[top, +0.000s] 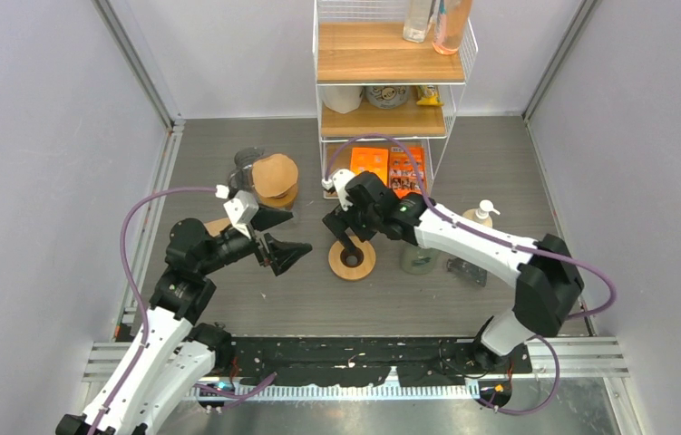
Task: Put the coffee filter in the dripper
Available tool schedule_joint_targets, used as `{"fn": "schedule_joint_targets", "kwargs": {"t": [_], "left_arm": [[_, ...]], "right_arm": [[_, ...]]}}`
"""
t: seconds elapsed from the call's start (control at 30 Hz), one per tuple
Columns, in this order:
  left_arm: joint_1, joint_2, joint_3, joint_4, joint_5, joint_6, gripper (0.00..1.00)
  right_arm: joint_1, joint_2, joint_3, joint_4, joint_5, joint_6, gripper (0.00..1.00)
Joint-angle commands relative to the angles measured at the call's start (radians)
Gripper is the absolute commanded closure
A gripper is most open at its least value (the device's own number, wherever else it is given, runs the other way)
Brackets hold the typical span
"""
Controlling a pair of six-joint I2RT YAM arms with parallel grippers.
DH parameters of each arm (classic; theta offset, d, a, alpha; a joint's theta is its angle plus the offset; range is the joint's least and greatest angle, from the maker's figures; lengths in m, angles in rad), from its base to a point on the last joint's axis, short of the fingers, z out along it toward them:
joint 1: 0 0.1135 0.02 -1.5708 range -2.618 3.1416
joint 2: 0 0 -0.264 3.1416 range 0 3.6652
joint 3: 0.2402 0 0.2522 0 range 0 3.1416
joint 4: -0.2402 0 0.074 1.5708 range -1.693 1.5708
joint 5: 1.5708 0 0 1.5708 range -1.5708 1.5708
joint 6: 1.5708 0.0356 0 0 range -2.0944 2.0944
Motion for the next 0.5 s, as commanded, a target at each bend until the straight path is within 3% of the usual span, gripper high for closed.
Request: {"fn": "schedule_joint_targets", "kwargs": {"t": [0.0,0.23,0.47], "left_arm": [[-0.003,-0.037,-0.018,-0.009,-0.033,0.064,0.0],[-0.003,-0.041,-0.019,-0.024,-0.056,0.081,0.01],[-0.003,-0.046,-0.02,-0.025,-0.063,0.088,0.0]], "right_arm": [[-0.004,0.058,0.026,-0.023,0.003,0.041,0.05],[-0.017,0.187,0.025,-0.039,0.023,0.107,0.0],[-0.065,0.22,-0.011,-0.039,-0.009,0.124,0.06]]}}
